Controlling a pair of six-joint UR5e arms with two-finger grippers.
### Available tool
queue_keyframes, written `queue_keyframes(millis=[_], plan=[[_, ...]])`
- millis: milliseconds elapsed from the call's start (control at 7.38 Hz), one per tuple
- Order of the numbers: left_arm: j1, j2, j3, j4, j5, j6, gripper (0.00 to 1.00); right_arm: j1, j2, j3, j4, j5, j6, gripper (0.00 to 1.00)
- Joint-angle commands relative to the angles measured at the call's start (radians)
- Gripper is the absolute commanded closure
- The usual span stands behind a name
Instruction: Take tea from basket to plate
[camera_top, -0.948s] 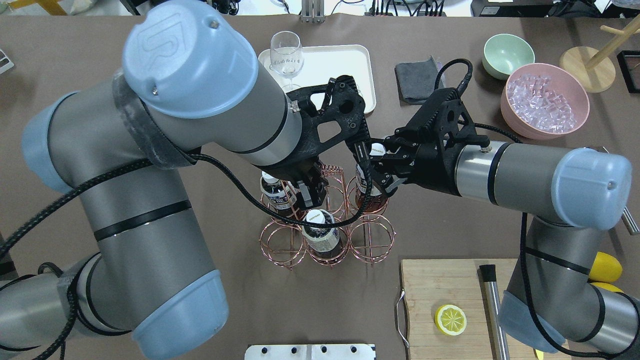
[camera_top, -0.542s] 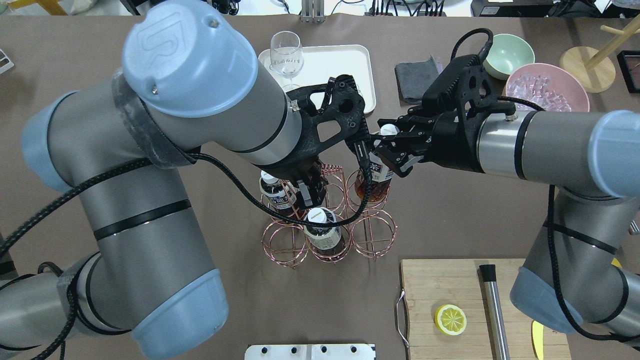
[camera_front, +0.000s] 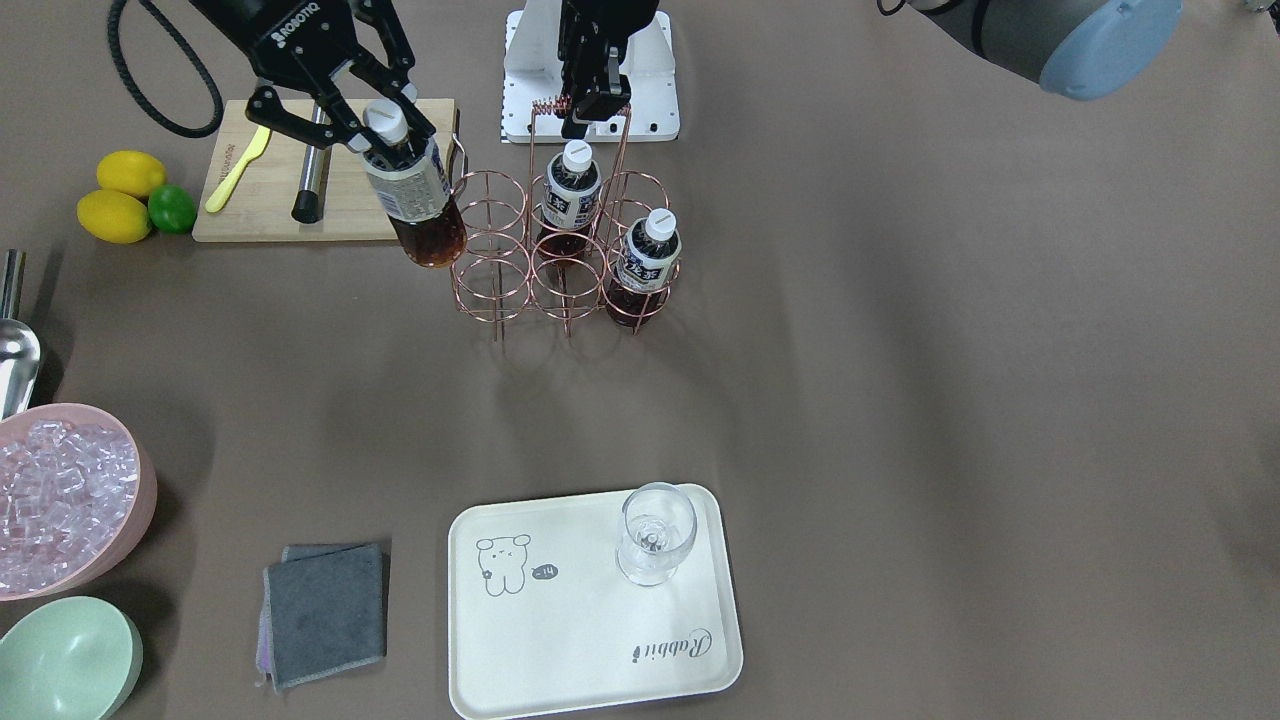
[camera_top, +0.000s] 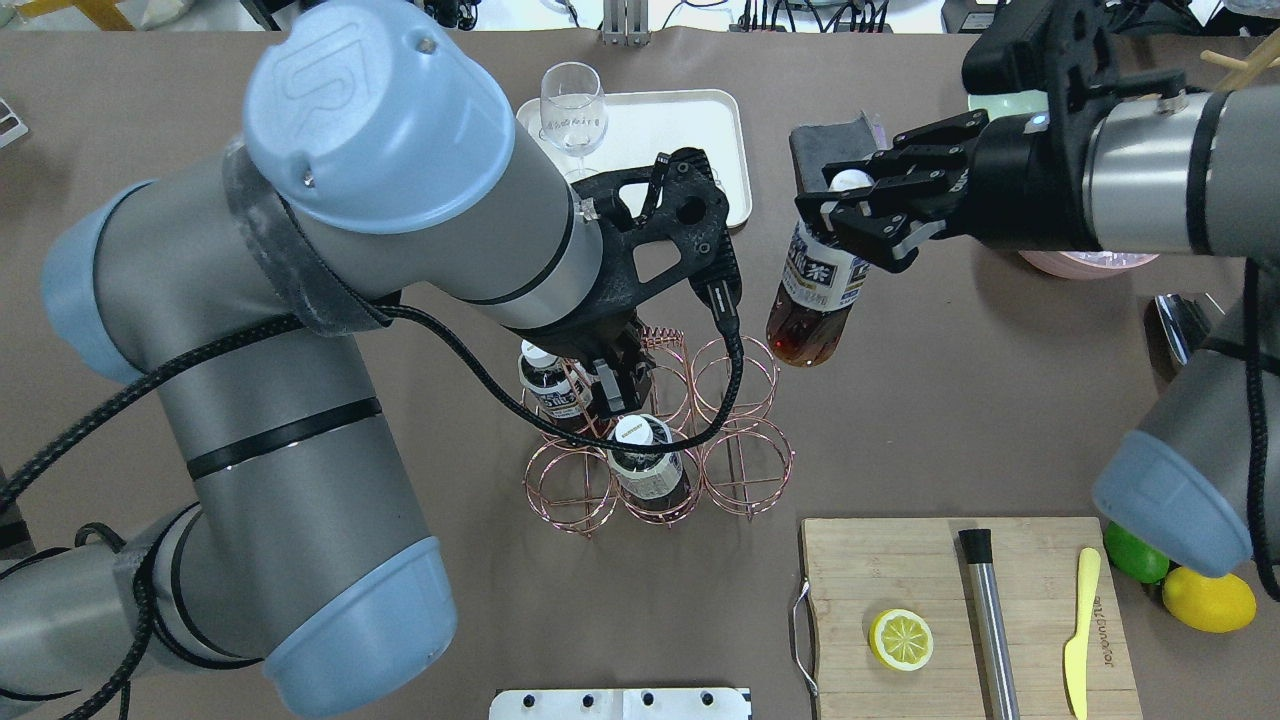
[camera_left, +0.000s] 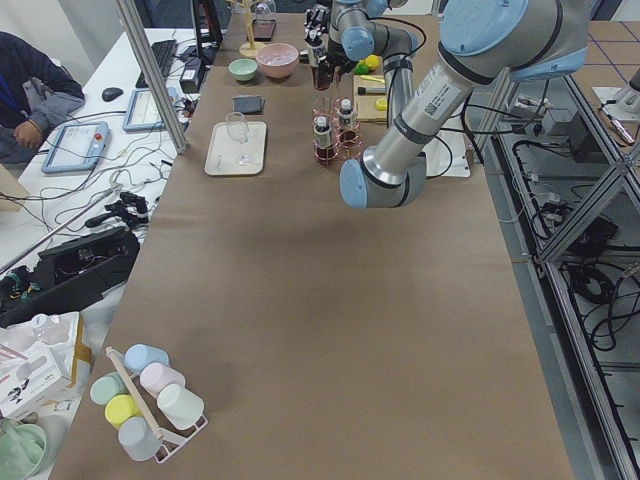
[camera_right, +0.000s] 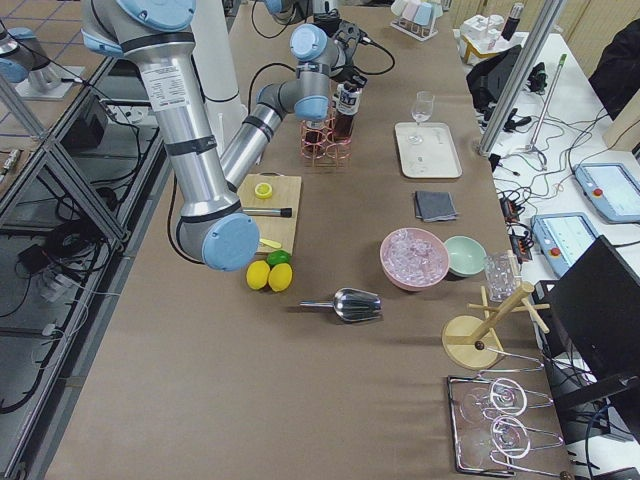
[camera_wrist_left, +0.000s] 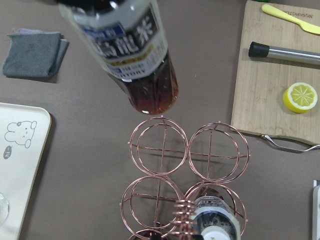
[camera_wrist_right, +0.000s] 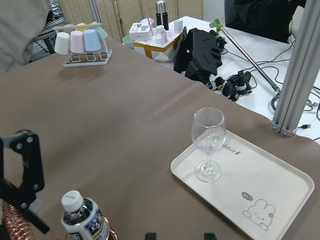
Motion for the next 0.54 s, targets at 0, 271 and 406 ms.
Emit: queue_keyframes(millis=[0, 271, 406], plan=[[-0.004, 0.001, 0.001, 0.000, 0.000, 0.002, 1.00, 0.144, 0.003, -0.068, 0.030, 0.072, -0.020, 1.00], [-0.005, 0.001, 0.008, -0.002, -0.002, 0.002, 1.00, 0.166, 0.092, -0.256, 0.186, 0.015, -0.014, 1.00], [-0.007, 0.001, 0.009, -0.002, -0.002, 0.002, 1.00, 0.166, 0.150, -0.359, 0.260, -0.022, -0.003, 1.00]])
